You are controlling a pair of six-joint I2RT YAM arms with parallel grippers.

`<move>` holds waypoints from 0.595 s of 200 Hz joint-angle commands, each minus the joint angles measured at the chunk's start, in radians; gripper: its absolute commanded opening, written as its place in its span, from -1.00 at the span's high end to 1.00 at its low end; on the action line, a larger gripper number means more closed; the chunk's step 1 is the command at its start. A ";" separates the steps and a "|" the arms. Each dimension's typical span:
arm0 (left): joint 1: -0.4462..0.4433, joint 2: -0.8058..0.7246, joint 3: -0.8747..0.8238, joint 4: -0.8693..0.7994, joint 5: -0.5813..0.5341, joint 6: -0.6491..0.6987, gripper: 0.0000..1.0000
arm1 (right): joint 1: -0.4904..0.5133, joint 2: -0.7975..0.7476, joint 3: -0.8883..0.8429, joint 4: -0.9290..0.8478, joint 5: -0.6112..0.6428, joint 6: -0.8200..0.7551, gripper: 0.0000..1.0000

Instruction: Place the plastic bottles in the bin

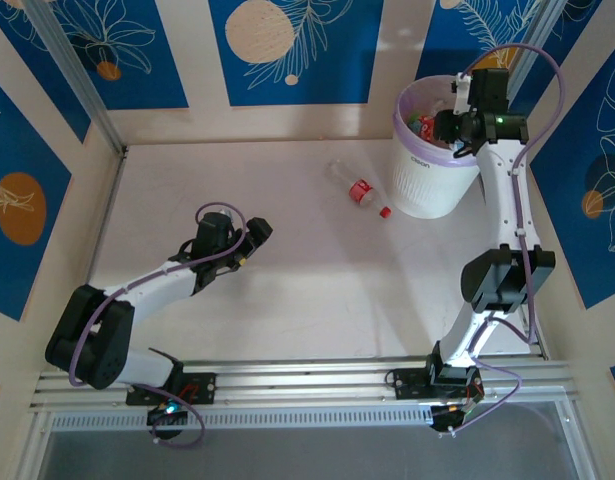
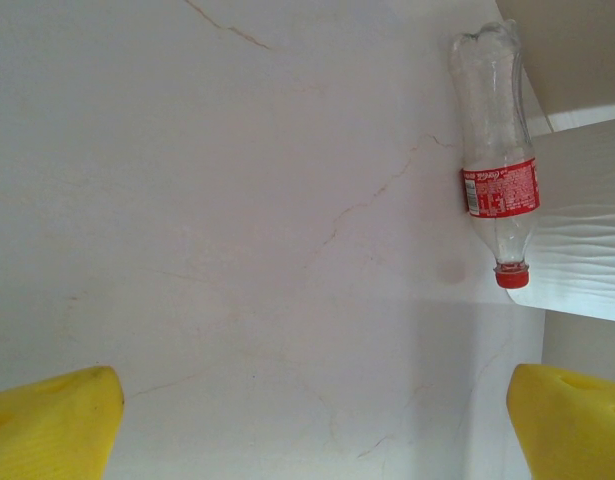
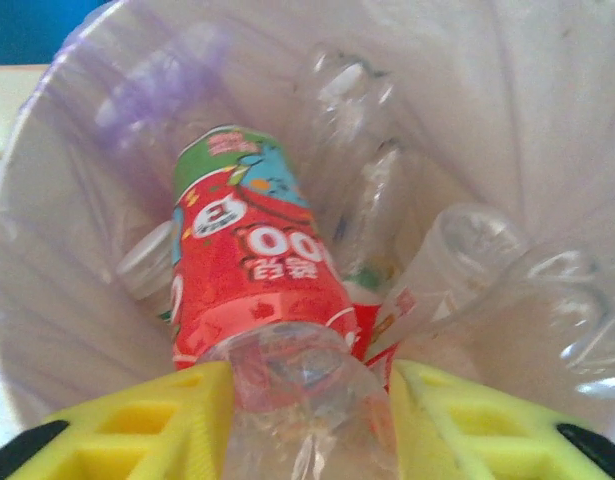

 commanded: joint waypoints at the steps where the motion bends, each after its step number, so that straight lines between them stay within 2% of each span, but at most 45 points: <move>1: 0.011 0.011 0.021 0.004 -0.003 0.014 -0.96 | -0.013 -0.004 -0.056 -0.010 0.013 -0.005 0.30; 34: 0.011 0.004 0.019 0.002 -0.004 0.014 -0.95 | -0.031 0.025 -0.092 0.036 0.005 -0.040 0.38; 77: 0.011 0.004 0.016 0.008 -0.003 0.010 -0.95 | -0.042 0.056 -0.136 0.063 -0.085 -0.034 0.48; 119: 0.012 0.003 0.016 0.004 -0.004 0.012 -0.96 | -0.046 0.068 -0.168 0.069 -0.125 -0.012 0.49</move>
